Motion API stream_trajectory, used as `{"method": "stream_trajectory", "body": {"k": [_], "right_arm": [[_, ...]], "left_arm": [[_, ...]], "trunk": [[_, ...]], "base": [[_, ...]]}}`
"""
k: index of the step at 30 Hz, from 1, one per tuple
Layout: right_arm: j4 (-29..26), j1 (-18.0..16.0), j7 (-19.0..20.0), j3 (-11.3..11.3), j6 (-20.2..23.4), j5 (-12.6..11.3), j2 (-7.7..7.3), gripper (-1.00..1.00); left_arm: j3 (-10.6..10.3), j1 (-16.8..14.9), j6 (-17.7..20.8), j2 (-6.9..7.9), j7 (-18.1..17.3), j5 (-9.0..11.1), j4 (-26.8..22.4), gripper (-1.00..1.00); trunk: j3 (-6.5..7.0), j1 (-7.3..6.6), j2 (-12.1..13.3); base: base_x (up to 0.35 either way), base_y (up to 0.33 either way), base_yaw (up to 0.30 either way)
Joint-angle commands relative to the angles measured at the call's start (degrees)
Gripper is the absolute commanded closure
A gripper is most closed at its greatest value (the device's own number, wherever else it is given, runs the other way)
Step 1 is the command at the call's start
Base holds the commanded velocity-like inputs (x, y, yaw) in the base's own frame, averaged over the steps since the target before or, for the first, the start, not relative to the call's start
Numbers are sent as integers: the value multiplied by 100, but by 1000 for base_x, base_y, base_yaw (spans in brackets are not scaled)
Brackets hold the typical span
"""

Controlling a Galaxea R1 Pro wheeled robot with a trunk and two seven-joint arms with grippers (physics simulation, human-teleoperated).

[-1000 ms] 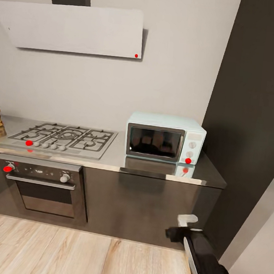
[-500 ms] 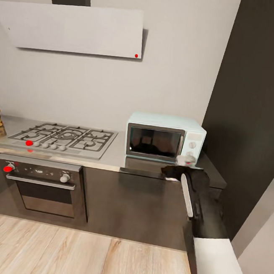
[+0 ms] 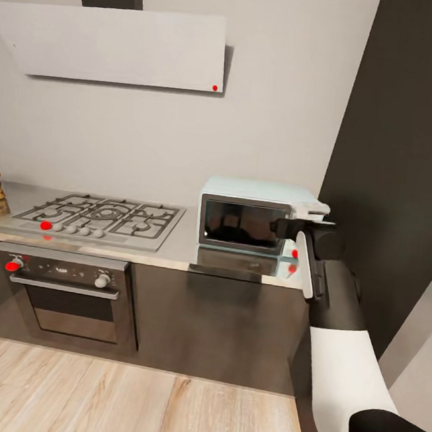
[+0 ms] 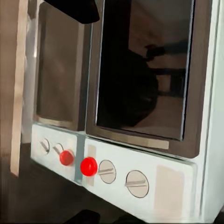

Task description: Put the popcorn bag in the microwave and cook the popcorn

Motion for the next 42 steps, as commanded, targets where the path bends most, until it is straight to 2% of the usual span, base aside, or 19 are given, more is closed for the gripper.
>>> {"method": "stream_trajectory", "body": {"k": [1,3,4,7,9,10,16,21,34,42], "right_arm": [[5,19,-66,2,29,26,-19,-100],[31,11,-205,-8,29,6,-50,-100],[39,14,-239,-13,-408,-6,-60,-100],[133,15,-245,-15,-524,-13,-63,-100],[534,16,-228,-283,-572,-31,-146,-100],[553,16,-234,-303,-576,-30,-150,-100],[714,16,-250,-343,-675,-29,-158,-100],[1135,16,-217,-348,-1104,-29,-166,-100],[1307,33,-171,-395,-1151,-53,-167,-100],[1792,33,-256,-409,-1166,-32,-167,-100]], "left_arm": [[2,-1,-7,-1,5,31,-3,-100],[-1,-1,-7,-1,5,31,-3,-100],[-2,-1,-7,-1,5,31,-3,-100],[-6,-1,-7,2,5,31,-3,-100],[-3,-1,-7,-1,5,31,-3,-100],[-3,-1,-7,-1,5,31,-3,-100],[-7,-1,-7,-2,3,31,-3,-100],[-11,-1,-7,-2,-3,31,-3,-100],[-19,-1,-7,1,-50,21,-3,-100],[-20,-1,-7,1,-48,23,-3,-100]], "trunk": [[-6,0,-3],[-6,0,-3],[-6,0,-3],[-6,0,-3],[-6,0,-3],[-6,0,-3],[-6,0,-3],[-6,0,-3],[-6,0,-3],[-6,0,-3]], "base": [[0,0,0],[0,0,0],[0,0,0],[0,0,0],[0,0,0],[0,0,0],[0,0,0],[0,0,0],[53,62,0],[1,1,-164]]}}
